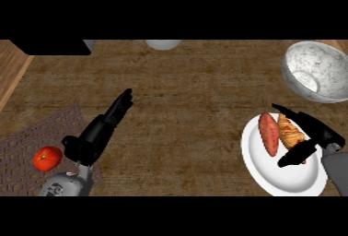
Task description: Pick the sweet potato from the plate and place it in the bowl
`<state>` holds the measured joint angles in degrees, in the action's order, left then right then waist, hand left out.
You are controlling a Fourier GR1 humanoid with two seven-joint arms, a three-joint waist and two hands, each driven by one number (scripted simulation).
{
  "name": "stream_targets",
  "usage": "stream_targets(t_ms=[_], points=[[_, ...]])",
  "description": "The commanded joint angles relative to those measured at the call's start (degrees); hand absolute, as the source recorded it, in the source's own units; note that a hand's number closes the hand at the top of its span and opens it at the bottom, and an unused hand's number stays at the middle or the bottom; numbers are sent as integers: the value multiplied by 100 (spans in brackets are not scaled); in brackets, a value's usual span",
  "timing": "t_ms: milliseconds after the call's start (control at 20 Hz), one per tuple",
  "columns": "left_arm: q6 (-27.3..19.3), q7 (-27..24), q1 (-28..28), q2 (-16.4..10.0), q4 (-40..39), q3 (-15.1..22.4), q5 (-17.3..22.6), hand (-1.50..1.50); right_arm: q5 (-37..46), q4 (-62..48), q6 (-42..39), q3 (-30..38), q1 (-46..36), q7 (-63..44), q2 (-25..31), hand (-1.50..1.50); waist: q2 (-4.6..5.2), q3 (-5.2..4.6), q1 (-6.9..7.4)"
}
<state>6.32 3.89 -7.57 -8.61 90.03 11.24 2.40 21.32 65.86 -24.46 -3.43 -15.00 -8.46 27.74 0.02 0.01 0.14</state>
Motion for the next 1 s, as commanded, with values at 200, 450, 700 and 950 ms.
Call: stream_targets(t_ms=[200,450,700,950], points=[[71,182,193,266,340,-60,-183,0,612,-889,325,156,-207,707,-413,-150,-1,0,6],[117,-65,-196,290,-231,-317,-232,0,741,-1180,612,178,-550,1215,-609,150,4,1,2],[257,394,-101,371,146,-277,-164,0,879,-1734,832,548,-858,1613,-420,150,3,1,13],[353,265,295,413,512,-207,-261,0,1166,-2022,1426,547,-833,1811,-795,150,4,2,30]])
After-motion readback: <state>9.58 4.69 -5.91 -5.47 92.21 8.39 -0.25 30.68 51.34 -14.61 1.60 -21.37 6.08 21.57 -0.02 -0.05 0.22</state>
